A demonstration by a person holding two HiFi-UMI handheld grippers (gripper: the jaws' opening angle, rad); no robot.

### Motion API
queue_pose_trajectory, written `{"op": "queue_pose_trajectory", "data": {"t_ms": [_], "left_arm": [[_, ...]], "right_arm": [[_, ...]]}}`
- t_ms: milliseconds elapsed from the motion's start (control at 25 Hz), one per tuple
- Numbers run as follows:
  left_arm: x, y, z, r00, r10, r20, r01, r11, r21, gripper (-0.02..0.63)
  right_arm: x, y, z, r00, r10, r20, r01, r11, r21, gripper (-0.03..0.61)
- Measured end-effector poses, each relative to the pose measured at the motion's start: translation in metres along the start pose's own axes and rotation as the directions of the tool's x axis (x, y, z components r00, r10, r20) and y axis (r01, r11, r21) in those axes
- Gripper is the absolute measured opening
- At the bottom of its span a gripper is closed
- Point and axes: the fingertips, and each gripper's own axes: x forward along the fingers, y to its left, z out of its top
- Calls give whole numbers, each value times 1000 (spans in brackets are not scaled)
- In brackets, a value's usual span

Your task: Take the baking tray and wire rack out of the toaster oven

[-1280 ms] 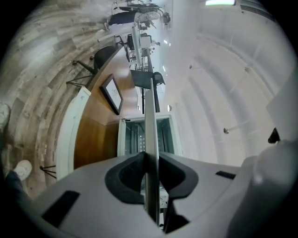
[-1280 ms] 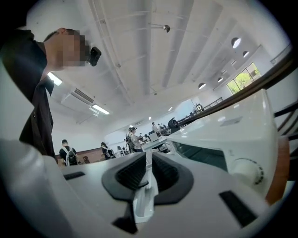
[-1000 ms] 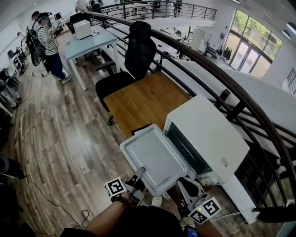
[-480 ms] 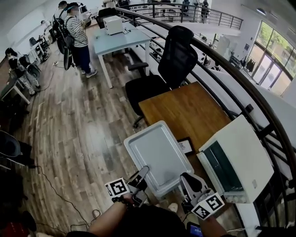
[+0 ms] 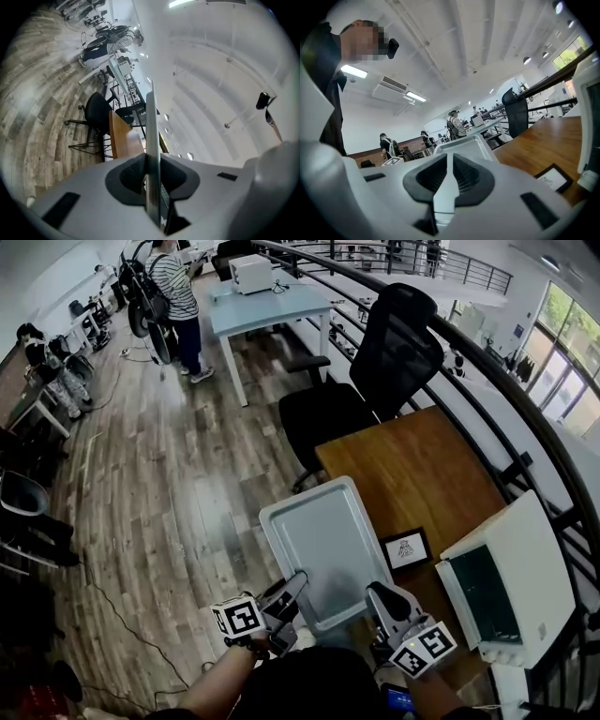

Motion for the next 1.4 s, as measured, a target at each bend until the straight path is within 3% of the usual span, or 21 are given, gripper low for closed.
{"op": "queue_pose_trajectory", "data": {"t_ms": [120, 480, 680, 880, 1080, 1400], "left_arm": [[16, 1, 18, 999, -36, 3, 36, 999, -15, 72], [88, -22, 79, 993, -104, -58, 108, 992, 60, 72], [148, -39, 83, 989, -116, -92, 109, 991, -79, 72], [208, -54, 78, 979, -103, -176, 98, 995, -36, 72], [275, -49, 58, 949, -188, -254, 155, 977, -143, 72], [345, -58, 28, 867, -237, -439, 214, 971, -103, 72]], "right_arm": [[21, -15, 9, 1000, -13, -2, 13, 1000, -4, 35], [64, -76, 73, 996, -57, 64, 58, 998, -13, 34], [70, -116, 111, 990, -80, 118, 81, 997, 0, 27], [46, -166, 134, 977, -158, 140, 155, 987, 29, 26], [18, -209, 127, 944, -270, 188, 268, 963, 38, 26], [-34, -241, 116, 847, -460, 265, 444, 888, 124, 26]]}}
